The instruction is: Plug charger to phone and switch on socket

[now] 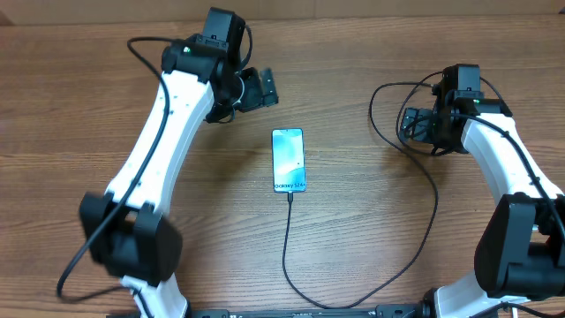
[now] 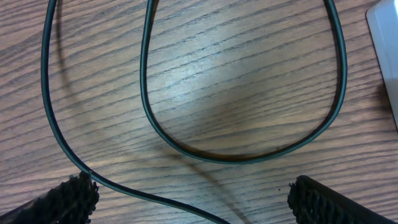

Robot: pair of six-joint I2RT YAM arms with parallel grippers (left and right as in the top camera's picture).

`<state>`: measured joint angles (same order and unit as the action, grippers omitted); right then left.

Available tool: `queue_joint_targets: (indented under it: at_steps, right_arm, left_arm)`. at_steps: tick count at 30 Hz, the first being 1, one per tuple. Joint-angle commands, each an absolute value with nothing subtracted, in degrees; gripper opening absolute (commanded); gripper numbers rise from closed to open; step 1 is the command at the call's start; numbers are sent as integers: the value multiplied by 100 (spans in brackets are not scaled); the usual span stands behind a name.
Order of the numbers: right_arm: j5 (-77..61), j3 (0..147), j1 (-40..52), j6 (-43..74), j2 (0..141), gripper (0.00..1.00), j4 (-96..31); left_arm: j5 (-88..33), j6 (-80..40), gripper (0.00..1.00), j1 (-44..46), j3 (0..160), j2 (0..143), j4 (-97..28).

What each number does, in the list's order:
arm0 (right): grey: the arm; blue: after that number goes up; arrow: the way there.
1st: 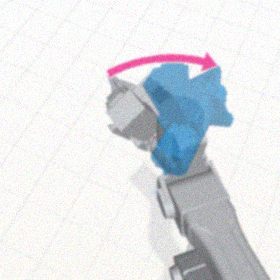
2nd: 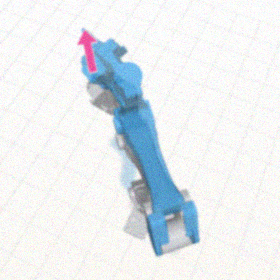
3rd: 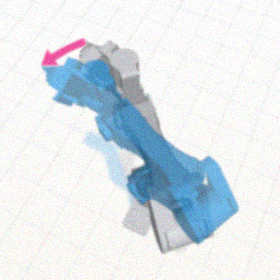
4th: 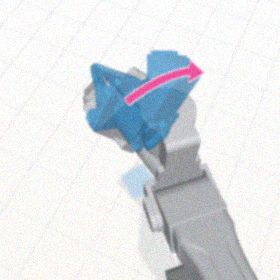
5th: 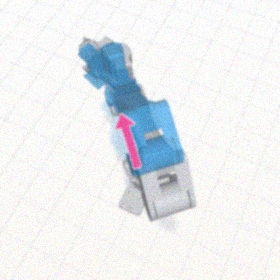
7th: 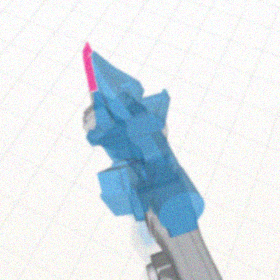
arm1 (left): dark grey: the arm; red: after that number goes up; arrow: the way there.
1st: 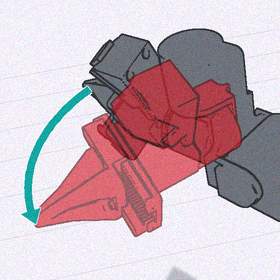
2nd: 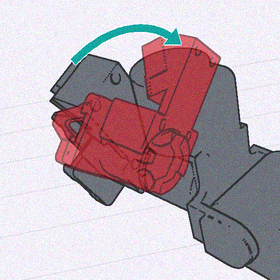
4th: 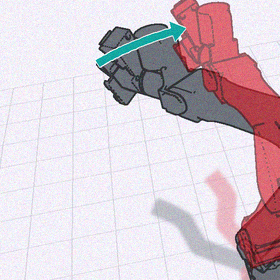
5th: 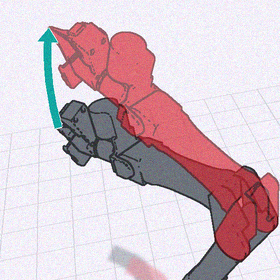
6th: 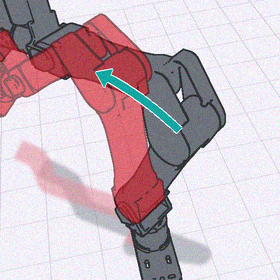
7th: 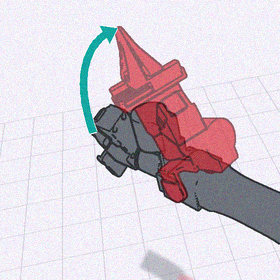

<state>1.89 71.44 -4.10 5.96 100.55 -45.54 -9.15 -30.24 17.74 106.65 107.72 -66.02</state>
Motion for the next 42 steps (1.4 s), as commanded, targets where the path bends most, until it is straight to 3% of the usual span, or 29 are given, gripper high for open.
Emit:
queue_joint_targets:
  at_steps: [1, 18, 19, 20, 21, 22, 23, 32, 42]
  right_arm:
    - [180, 7081, -408, 572, 9977, 100, -4532]
    - [180, 7081, -408, 572, 9977, 100, -4532]
    - [183, 7083, -408, 572, 9977, 100, -4530]
    - [180, 7081, -408, 572, 9977, 100, -4530]
    - [183, 7081, -408, 572, 9977, 100, -4530]
    - [180, 7083, -408, 572, 9977, 100, -4530]
    - [180, 7083, -408, 572, 9977, 100, -4530]
    - [183, 7081, -408, 572, 9977, 100, -4530]
    - [180, 7081, -408, 572, 9977, 100, -4530]
  left_arm:
    - [-878, -2978, 100, 1872, 10753, 10283, -6595]
    - [-493, -2978, 100, 1876, 10753, 9553, -6549]
    - [-239, -2985, 92, 1876, 10753, 9513, -6558]
    - [-75, -3015, 79, 1876, 10753, 9487, -6580]
    - [1, -3026, 75, 1876, 10753, 9474, -6595]
    - [67, -3020, 83, 1881, 10753, 9474, -6598]
    - [91, -3000, 99, 1881, 10750, 9476, -6595]
    - [193, -2954, 100, 1879, 10283, 9480, -6418]
    - [62, -2864, 100, 1879, 9118, 9470, -5207]
